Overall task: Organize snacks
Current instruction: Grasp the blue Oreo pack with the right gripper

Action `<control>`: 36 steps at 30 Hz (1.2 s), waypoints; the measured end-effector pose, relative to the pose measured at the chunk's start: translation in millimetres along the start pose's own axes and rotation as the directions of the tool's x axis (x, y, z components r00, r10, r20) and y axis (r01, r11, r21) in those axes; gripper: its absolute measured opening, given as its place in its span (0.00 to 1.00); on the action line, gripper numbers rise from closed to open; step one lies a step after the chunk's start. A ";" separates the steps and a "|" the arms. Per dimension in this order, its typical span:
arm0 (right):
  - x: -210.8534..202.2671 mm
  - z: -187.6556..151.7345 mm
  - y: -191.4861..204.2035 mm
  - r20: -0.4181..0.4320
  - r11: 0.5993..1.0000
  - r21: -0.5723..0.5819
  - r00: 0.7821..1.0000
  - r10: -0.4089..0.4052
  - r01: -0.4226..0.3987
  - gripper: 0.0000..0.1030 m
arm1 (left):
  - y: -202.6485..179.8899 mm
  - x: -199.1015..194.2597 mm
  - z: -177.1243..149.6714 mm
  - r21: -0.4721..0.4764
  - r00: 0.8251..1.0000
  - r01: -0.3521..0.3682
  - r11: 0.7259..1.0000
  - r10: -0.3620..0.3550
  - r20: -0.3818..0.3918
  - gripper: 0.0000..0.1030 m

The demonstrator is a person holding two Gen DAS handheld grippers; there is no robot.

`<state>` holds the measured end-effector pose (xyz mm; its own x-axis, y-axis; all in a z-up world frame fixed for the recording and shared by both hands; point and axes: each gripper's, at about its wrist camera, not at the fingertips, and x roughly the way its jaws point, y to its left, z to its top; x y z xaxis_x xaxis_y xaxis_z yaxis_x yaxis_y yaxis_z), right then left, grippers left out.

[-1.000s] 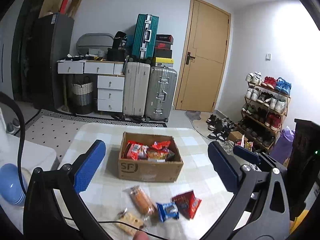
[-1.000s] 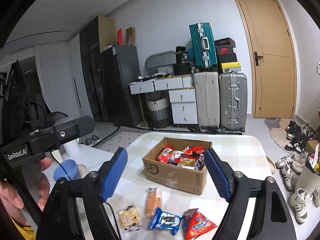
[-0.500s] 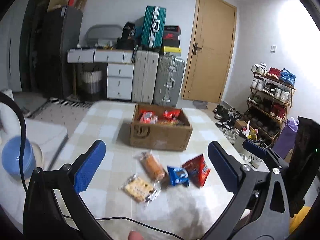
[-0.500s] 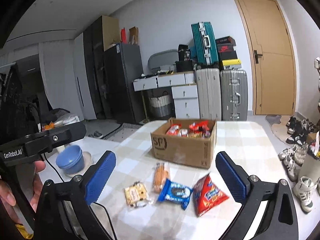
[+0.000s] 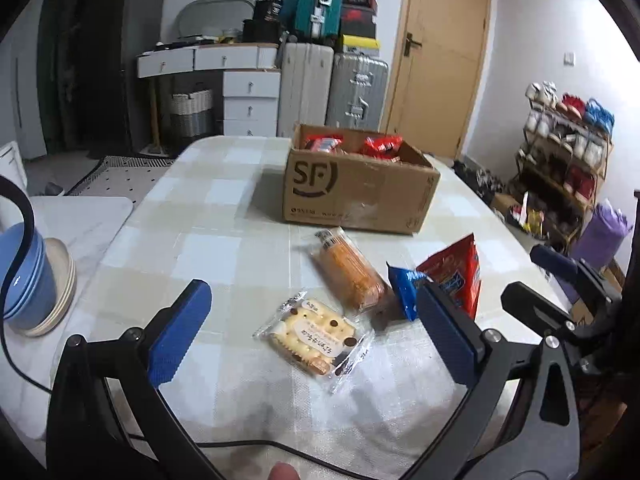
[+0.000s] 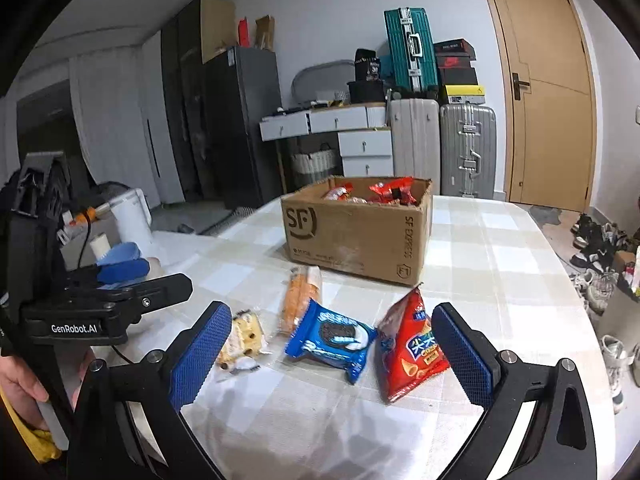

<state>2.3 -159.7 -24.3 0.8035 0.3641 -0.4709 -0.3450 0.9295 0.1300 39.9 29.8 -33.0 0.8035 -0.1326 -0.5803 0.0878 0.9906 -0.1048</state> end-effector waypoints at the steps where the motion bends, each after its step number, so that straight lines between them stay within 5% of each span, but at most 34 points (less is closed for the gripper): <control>1: 1.2 0.2 -0.7 -0.006 1.000 0.002 1.000 0.002 -0.002 0.99 | -1.4 5.6 -0.9 0.005 1.000 0.002 1.000 -0.002 -0.010 0.99; 12: 41.8 4.1 -3.1 -0.132 0.987 0.124 0.984 0.123 -0.106 0.99 | 12.5 19.8 -3.5 -0.095 0.996 -0.024 0.995 0.016 -0.084 0.99; 25: 111.4 -5.6 -3.9 -0.299 0.990 0.135 0.950 0.085 -0.046 0.97 | 36.8 50.1 -8.7 -0.182 0.979 -0.065 0.981 0.028 -0.202 0.99; 29: 128.7 -8.7 -9.3 -0.350 0.989 0.145 0.934 0.077 -0.028 0.72 | 38.8 68.7 -12.6 -0.205 0.965 -0.065 0.977 0.009 -0.263 0.99; 34: 143.5 -15.2 -11.0 -0.396 0.992 0.127 0.916 0.064 -0.015 0.68 | 40.8 84.8 -17.7 -0.248 0.952 -0.043 0.968 -0.036 -0.304 0.99; 36: 144.7 -14.5 -9.6 -0.399 0.992 0.126 0.913 0.079 -0.031 0.55 | 42.8 90.9 -20.8 -0.283 0.944 -0.035 0.958 -0.061 -0.323 0.99</control>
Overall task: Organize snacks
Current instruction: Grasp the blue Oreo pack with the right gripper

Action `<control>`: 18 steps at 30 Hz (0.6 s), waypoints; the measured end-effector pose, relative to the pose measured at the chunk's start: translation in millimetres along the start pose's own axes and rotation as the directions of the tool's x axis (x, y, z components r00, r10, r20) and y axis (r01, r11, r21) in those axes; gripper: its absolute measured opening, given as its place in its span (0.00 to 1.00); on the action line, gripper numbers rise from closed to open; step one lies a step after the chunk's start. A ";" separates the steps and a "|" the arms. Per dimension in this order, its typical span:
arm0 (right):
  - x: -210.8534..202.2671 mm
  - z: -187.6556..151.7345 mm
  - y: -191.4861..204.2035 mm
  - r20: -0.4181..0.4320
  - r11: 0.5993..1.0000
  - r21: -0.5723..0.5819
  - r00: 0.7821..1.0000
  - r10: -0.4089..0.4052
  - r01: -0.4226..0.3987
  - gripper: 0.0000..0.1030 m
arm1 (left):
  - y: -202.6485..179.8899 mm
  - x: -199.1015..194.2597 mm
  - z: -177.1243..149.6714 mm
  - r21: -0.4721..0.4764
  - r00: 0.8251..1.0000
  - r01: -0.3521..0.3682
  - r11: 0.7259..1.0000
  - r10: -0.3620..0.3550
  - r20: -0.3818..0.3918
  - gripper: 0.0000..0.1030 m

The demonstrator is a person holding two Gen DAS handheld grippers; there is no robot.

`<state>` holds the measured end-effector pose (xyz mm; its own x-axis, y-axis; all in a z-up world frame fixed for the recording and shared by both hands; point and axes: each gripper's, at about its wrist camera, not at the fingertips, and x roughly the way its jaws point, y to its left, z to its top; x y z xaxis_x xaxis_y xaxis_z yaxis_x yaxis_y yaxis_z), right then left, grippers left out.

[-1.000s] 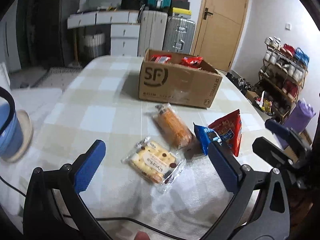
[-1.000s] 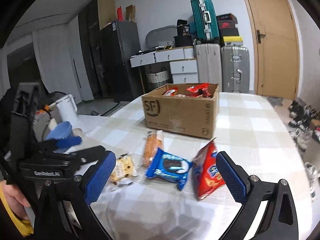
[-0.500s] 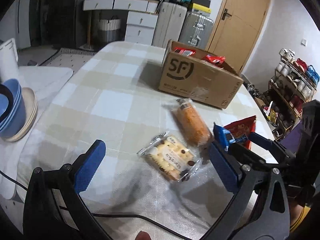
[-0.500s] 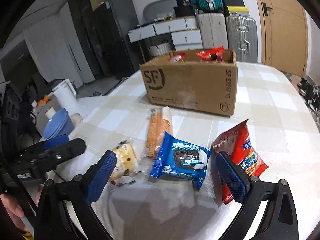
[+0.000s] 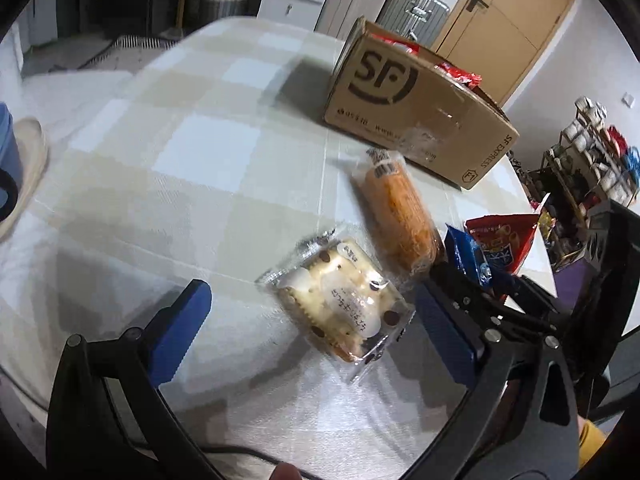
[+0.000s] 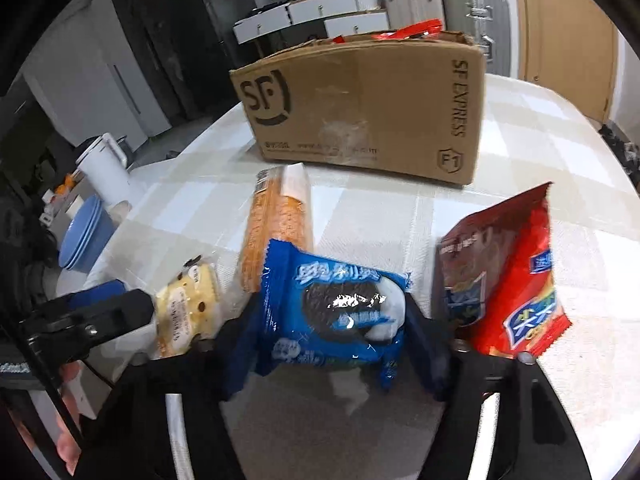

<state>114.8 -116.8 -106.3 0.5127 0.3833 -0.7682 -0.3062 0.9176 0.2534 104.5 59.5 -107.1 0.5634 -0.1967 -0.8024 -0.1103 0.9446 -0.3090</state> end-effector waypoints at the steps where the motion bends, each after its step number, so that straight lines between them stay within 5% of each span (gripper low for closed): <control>1: -0.1 0.2 0.1 -0.004 1.000 0.001 1.000 0.012 -0.012 0.51 | 0.8 2.7 -0.1 -0.010 1.000 0.004 1.000 -0.004 -0.011 0.99; 14: -25.5 -10.3 -5.3 0.023 0.999 -0.006 0.998 0.053 -0.053 0.44 | -14.0 19.4 -5.8 -0.025 0.999 -0.003 1.000 0.002 -0.034 0.99; 18: -31.8 -13.8 -9.3 0.028 0.998 0.000 0.998 0.063 -0.063 0.44 | -24.2 28.0 -6.3 -0.013 0.997 -0.074 0.997 0.074 -0.036 0.99</control>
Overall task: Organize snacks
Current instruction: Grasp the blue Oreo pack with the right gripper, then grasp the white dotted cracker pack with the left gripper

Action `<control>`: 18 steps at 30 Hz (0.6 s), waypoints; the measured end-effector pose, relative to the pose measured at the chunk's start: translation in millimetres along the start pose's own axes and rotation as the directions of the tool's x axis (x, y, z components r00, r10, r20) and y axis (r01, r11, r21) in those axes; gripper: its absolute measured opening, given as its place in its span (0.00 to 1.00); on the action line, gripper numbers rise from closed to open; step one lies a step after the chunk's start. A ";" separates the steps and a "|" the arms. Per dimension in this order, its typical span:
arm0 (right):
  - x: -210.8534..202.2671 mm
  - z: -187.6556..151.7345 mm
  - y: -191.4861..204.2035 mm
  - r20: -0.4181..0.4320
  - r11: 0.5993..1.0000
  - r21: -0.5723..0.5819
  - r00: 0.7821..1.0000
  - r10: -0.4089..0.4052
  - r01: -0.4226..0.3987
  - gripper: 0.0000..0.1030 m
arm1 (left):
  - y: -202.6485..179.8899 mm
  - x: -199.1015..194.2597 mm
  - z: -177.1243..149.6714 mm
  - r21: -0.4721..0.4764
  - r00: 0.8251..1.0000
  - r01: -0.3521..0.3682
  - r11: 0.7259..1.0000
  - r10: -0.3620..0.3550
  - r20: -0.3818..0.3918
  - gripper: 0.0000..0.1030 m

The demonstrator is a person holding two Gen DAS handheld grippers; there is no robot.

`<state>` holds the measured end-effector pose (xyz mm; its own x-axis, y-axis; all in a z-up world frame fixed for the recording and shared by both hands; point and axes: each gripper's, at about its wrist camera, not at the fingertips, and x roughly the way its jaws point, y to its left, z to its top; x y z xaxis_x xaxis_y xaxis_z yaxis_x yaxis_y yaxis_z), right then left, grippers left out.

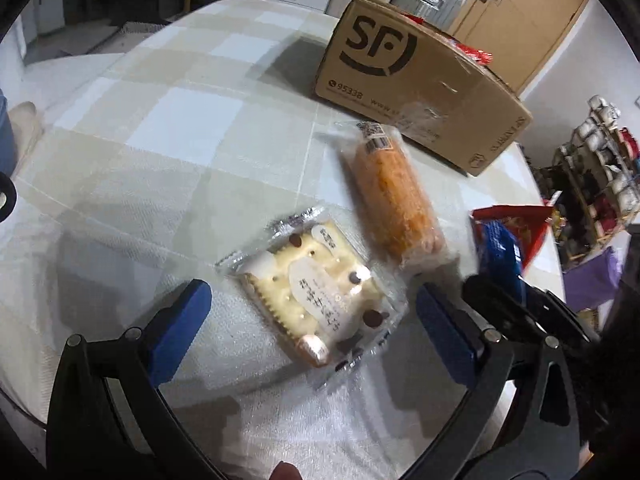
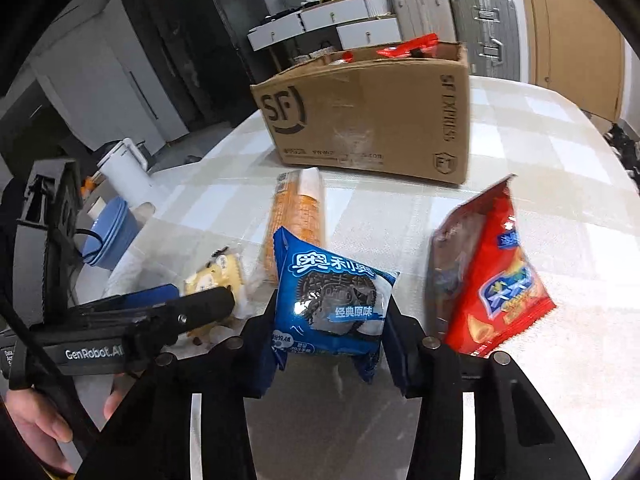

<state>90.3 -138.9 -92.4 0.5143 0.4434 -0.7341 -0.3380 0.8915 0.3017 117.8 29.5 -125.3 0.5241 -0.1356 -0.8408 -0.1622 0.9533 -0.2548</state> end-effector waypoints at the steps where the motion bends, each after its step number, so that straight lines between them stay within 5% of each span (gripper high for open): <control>1: -0.9 -1.1 -0.9 0.001 1.000 0.000 1.000 0.004 -0.004 0.44 | -1.4 0.9 0.7 0.001 1.000 -0.019 1.000 0.019 0.009 0.99; 7: -5.2 -2.2 -7.2 0.004 1.000 0.017 1.000 0.009 -0.009 0.44 | -14.3 8.5 -5.0 0.080 0.991 -0.131 0.988 0.129 0.029 0.98; 14: -13.0 -3.5 -7.0 0.014 1.000 0.010 1.000 0.027 -0.027 0.44 | -10.8 -1.6 -13.6 0.202 0.983 -0.180 0.963 0.171 0.061 0.60; 18: -14.0 -4.3 -5.9 0.013 1.000 0.003 0.999 0.030 -0.031 0.44 | -0.2 -8.4 -15.5 0.253 0.992 -0.128 0.959 0.120 0.045 0.56</control>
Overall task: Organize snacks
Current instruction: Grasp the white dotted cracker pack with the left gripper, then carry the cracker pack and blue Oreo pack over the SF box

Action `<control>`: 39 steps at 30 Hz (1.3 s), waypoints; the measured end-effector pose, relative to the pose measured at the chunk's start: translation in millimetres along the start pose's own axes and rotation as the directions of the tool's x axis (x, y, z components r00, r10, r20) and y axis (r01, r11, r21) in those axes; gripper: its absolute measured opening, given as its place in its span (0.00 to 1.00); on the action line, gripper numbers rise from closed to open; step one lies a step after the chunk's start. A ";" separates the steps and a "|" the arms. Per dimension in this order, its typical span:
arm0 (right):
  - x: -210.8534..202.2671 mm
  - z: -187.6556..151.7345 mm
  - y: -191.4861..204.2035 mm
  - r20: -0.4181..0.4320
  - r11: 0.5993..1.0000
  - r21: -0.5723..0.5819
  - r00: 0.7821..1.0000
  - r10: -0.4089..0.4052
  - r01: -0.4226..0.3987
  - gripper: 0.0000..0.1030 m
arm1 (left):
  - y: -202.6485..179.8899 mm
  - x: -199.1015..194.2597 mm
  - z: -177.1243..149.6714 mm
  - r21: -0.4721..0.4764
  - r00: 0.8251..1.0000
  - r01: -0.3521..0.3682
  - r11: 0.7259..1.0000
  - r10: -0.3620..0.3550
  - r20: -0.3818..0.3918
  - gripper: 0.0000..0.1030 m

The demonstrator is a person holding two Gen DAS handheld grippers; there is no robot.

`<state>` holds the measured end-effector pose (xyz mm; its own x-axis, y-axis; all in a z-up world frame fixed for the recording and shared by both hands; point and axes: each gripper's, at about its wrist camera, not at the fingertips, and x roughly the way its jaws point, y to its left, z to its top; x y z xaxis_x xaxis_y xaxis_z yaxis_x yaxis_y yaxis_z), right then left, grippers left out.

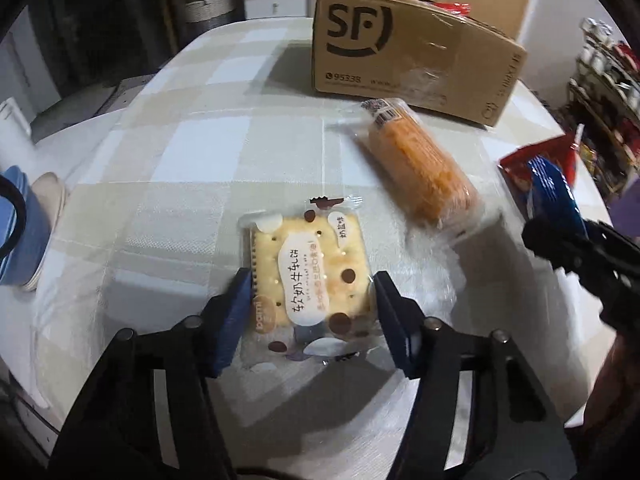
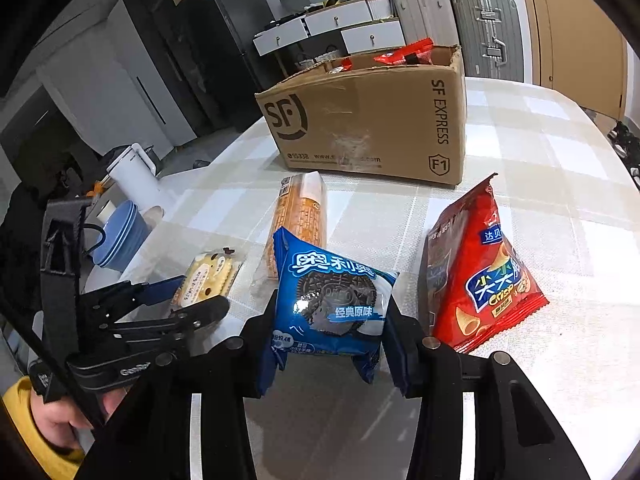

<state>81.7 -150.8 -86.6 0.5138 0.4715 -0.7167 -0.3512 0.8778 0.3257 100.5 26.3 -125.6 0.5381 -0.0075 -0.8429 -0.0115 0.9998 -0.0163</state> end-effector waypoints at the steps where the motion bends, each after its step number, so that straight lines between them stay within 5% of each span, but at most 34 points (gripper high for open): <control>1: -0.3 0.0 0.1 0.000 1.000 0.000 1.000 0.001 -0.001 0.44 | 2.3 -1.0 -1.0 0.006 1.000 0.006 1.000 -0.006 -0.002 0.56; 15: 5.0 -0.3 2.6 -0.012 1.000 -0.008 1.000 -0.003 0.002 0.44 | 4.4 6.1 3.0 0.011 1.000 -0.022 1.000 0.022 0.010 0.69; 20: 9.0 0.0 0.6 -0.019 1.000 0.007 1.000 -0.006 0.006 0.44 | 8.0 6.0 4.4 0.006 1.000 -0.014 1.000 0.014 0.026 0.54; 29: 7.5 -2.9 6.5 -0.011 1.000 -0.013 1.000 0.004 -0.004 0.44 | 13.3 -1.7 -2.4 -0.014 0.998 0.042 0.999 -0.042 0.039 0.53; 39: -9.8 -14.6 21.7 0.010 0.999 -0.030 1.000 0.026 -0.026 0.44 | -3.7 -40.3 -16.1 0.038 0.986 0.079 0.996 -0.083 0.146 0.53</control>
<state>57.6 -137.6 -81.4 0.5121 0.4953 -0.7018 -0.3875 0.8624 0.3258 65.3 22.6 -100.2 0.6543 -0.0882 -0.7511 0.0629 0.9961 -0.0621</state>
